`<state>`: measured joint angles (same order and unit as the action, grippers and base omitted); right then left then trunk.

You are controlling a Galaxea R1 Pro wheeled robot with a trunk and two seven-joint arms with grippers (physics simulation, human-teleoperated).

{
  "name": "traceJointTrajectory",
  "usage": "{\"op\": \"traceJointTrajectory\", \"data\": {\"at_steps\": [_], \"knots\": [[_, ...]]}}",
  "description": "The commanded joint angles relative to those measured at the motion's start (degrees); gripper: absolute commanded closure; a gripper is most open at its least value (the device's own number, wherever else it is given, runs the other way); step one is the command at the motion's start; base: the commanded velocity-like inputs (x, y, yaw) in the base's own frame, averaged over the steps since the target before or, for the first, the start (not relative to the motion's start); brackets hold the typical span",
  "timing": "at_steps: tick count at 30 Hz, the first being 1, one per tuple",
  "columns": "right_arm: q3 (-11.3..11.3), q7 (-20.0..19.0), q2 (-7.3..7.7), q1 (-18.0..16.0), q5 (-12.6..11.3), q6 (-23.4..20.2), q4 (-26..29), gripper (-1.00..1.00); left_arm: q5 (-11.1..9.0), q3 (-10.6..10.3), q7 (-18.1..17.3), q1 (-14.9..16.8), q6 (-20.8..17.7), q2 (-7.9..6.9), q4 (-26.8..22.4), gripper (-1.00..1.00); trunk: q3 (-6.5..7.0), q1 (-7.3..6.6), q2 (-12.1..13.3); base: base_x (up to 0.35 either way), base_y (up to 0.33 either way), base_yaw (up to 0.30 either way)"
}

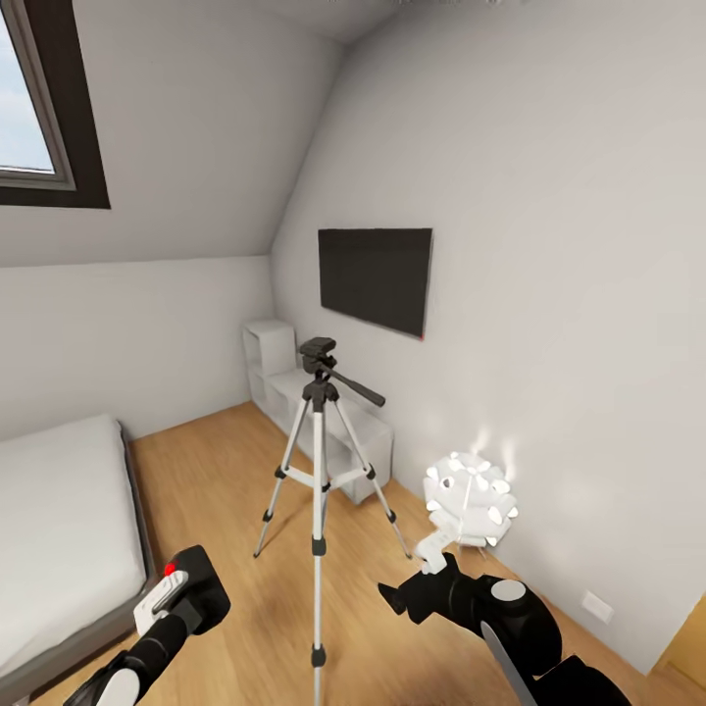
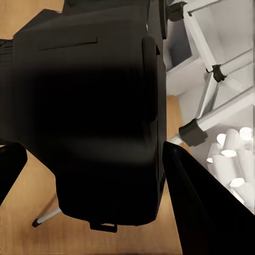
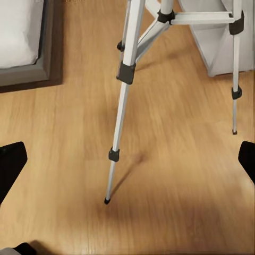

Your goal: Attach the digital camera to the camera tripod in the bedroom.

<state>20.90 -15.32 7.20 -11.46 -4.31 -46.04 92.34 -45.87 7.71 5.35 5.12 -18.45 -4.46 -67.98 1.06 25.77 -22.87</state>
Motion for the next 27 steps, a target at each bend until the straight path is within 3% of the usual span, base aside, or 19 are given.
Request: {"op": "traceJointTrajectory", "data": {"at_steps": [1, 22, 27], "knots": [[0.05, 0.19, 0.02, -0.05, -0.43, -0.32, 0.03, -1.0, -0.55, 0.02, 0.16, -0.03, -0.27, -0.02, -0.08, 1.0, 0.01, 0.02, -0.05, -0.099, 0.284, -0.249], [-0.08, 0.2, 0.15, -0.06, -0.44, -0.28, 0.03, -1.0, -0.77, 0.11, -0.93, -0.43, -0.19, -0.21, 0.01, 1.0, 0.71, 0.02, -0.05, -0.054, 0.309, -0.251], [-0.12, 0.2, 0.25, -0.06, -0.44, -0.25, 0.03, -1.0, -0.87, 0.61, -0.95, -0.92, -0.14, -1.4, 0.05, 1.0, 0.89, 0.02, -0.05, -0.002, 0.325, -0.252]]}}
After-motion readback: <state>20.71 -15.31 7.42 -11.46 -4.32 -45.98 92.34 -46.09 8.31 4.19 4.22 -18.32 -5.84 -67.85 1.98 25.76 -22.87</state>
